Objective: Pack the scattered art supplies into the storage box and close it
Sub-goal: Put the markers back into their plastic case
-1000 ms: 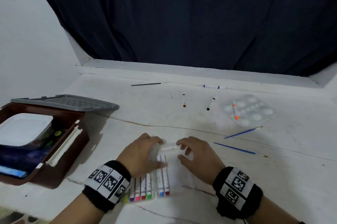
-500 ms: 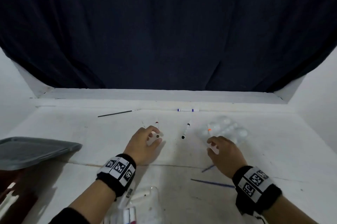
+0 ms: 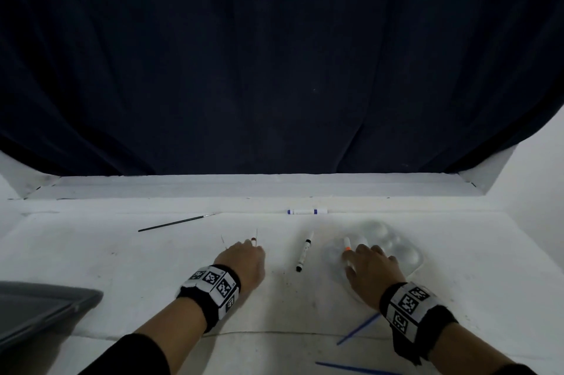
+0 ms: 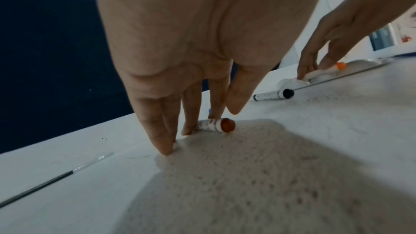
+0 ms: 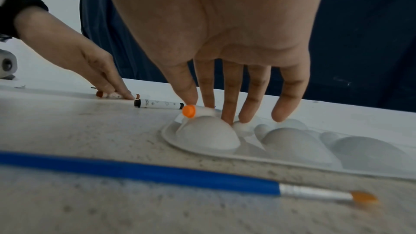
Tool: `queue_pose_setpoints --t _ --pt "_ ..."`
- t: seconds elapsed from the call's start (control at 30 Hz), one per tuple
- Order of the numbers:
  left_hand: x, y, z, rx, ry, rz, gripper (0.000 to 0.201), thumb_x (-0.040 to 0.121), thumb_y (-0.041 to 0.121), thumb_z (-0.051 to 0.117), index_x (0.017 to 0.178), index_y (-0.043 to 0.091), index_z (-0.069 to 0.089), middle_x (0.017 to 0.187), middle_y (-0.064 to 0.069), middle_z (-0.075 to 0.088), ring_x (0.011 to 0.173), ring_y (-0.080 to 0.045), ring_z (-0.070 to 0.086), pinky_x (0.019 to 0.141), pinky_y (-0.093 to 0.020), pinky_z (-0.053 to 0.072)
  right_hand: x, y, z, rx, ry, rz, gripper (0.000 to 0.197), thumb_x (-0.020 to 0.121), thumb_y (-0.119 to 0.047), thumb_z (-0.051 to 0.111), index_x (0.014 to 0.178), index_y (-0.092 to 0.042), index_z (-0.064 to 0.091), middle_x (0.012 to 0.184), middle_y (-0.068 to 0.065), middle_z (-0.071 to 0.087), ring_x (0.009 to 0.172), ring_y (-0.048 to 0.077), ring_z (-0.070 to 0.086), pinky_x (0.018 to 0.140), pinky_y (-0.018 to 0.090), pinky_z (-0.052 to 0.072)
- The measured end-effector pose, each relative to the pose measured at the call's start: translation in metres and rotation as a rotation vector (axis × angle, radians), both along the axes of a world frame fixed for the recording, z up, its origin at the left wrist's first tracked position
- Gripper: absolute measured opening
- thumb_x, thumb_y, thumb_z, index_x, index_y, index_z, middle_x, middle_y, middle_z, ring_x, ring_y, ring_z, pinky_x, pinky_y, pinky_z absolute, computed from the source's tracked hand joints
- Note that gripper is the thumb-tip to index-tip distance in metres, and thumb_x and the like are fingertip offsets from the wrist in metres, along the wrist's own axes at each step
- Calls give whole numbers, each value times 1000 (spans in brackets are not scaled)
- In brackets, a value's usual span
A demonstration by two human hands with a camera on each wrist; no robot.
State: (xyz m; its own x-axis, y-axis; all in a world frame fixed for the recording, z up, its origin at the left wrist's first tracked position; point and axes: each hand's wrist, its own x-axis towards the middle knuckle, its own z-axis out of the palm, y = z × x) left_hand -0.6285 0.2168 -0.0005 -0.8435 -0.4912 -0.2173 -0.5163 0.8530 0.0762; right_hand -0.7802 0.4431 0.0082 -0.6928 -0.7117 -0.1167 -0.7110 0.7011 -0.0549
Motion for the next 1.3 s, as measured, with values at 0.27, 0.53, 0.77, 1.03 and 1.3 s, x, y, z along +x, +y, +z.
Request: queue_pose_setpoints --t 0.27,0.53,0.77,1.03,1.3 --pt "31 -13 4 35 20 -7 46 99 45 32 97 16 69 100 -9 72 89 -30 68 82 -33 53 -1 -7 5 -35 -69 -1 34 90 -28 54 124 -28 59 128 1 56 116 23 57 94 30 45" --pt "79 0 53 485 472 169 34 82 2 73 89 36 69 99 -4 67 81 -15 69 71 -23 58 35 -8 48 -614 -218 -19 28 71 -7 66 90 -28 64 85 -2 67 73 21 65 75 36 57" --pt "152 63 105 1053 928 319 76 78 -10 76 130 39 51 98 -21 67 88 -36 73 80 -44 61 121 8 95 -903 -688 111 60 75 8 71 113 -33 48 89 8 61 63 28 68 59 38 61" --pt "235 111 67 1128 767 289 66 80 -2 78 129 36 54 101 -18 61 85 -36 71 86 -45 59 199 31 65 -735 -825 260 77 76 1 74 127 -50 46 94 -1 60 66 18 68 63 35 60" --pt "261 144 30 933 548 230 61 78 13 82 119 44 49 98 -7 58 73 -10 60 77 -25 56 240 35 23 -465 -804 353 57 74 -17 77 117 -40 49 79 2 69 68 8 66 66 23 56"
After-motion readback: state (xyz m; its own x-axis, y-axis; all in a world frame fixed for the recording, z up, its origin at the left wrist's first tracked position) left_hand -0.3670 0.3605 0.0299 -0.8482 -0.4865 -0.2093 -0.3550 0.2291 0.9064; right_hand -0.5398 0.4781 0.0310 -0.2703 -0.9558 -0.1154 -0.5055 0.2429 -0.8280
